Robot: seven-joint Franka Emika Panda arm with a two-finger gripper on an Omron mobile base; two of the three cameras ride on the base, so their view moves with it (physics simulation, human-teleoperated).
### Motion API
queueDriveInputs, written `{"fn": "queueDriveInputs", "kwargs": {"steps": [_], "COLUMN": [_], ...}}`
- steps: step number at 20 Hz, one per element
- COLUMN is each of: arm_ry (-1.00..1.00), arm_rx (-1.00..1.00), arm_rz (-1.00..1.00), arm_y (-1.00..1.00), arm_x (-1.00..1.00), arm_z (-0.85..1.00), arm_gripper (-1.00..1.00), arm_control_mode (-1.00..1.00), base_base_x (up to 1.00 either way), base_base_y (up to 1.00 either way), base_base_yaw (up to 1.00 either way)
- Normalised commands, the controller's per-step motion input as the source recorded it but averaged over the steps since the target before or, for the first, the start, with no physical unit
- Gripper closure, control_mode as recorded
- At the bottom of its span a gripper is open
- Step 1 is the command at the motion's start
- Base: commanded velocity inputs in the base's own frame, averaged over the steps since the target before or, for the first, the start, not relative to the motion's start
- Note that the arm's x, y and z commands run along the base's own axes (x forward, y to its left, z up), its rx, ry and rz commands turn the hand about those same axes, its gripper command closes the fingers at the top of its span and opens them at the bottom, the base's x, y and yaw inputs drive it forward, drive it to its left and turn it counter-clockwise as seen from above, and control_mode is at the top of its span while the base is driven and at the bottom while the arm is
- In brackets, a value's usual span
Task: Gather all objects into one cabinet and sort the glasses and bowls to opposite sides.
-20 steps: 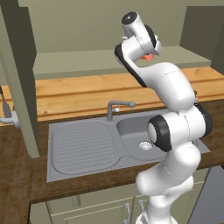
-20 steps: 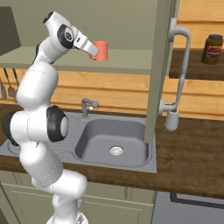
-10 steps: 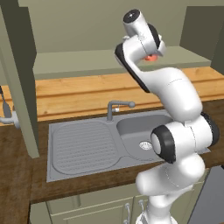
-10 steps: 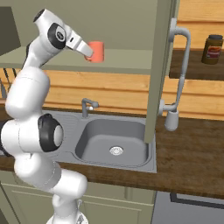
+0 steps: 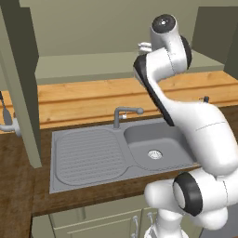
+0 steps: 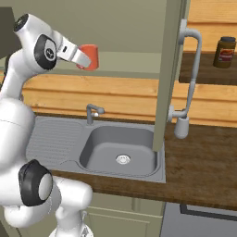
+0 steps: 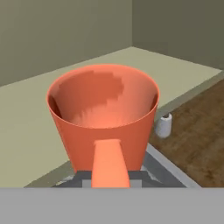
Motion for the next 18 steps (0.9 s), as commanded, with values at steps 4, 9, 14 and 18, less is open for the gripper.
{"fn": "queueDriveInputs", "kwargs": {"steps": [4,9,14,18], "arm_ry": [0.00,0.00,0.00,0.00], "arm_rx": [-0.05,-0.04,0.00,0.00], "arm_rz": [0.39,0.37,0.13,0.13], "arm_y": [0.00,0.00,0.00,0.00], "arm_x": [-0.81,-0.75,-0.38,-0.43], "arm_z": [0.01,0.00,0.00,0.03], "arm_gripper": [1.00,1.00,1.00,1.00], "arm_control_mode": [-1.00,-1.00,-1.00,-1.00], "base_base_x": [0.00,0.00,0.00,0.00], "base_base_y": [0.00,0.00,0.00,0.00], "base_base_yaw": [0.00,0.00,0.00,0.00]}}
